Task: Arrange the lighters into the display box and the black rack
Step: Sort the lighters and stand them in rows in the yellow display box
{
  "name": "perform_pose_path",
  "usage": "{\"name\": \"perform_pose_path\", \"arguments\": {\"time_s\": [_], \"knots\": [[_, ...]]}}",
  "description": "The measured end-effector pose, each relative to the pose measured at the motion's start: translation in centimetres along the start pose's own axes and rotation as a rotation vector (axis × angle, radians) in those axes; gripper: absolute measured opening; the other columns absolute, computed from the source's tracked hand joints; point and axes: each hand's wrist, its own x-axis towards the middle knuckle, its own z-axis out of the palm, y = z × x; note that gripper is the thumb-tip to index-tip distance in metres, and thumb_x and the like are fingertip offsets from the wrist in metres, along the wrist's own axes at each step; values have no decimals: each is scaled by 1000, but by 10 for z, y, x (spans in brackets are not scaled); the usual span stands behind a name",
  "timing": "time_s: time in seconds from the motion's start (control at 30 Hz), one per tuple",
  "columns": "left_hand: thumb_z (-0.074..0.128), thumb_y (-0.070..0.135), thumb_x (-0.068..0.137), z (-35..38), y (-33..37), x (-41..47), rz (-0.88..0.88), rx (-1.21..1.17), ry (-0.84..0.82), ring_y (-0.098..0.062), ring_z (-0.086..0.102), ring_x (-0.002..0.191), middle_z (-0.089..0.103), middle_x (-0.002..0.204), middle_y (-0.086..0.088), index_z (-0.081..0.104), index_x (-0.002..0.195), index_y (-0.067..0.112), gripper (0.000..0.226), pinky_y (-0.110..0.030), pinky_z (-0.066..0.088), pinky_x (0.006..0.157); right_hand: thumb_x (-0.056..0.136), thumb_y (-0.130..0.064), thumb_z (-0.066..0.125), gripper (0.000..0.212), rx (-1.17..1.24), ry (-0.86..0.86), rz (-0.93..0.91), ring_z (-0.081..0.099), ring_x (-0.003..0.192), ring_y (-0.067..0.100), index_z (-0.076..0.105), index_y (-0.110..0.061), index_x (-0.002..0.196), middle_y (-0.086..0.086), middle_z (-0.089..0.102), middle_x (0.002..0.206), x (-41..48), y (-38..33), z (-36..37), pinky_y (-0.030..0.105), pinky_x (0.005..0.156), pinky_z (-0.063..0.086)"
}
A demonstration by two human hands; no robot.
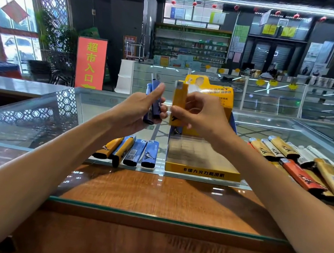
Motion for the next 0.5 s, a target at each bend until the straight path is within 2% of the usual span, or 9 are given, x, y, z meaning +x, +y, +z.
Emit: {"name": "perform_pose_path", "arguments": {"time_s": [0.03,0.1,0.27,0.4,0.5], "knots": [[40,38,98,-1,-1,0,-14,-26,1,-15,52,67,50,76,-8,48,94,4,35,-19,43,57,76,-25,73,29,2,31,18,63,75,15,63,-7,97,4,66,85,3,4,-6,17,56,48],[39,30,100,-1,-1,1,-40,-61,7,-12,49,64,47,72,-4,45,89,10,24,-18,39,52,85,-20,67,21,-30,85,64,61,80,16,63,-7,101,5,65,89,9,14,-17,17,57,46],[38,23,101,1,0,0,-26,-78,37,-14,52,61,50,77,-9,39,91,9,17,-19,42,48,90,-17,61,18,-150,91,118,61,92,21,65,-7,105,10,67,100,13,35,-26,33,81,52],[40,22,101,0,0,-1,4,-41,44,-19,59,63,60,84,-13,45,98,8,15,-21,46,48,83,-14,71,19,-303,88,69,62,89,19,65,-7,100,8,68,97,14,42,-24,31,79,52],[43,24,99,0,-2,-2,11,24,26,-21,69,69,70,82,-10,52,99,6,20,-23,51,50,79,-10,74,22,-373,85,47,64,88,18,65,-5,98,10,69,96,12,46,-19,27,78,52]]}}
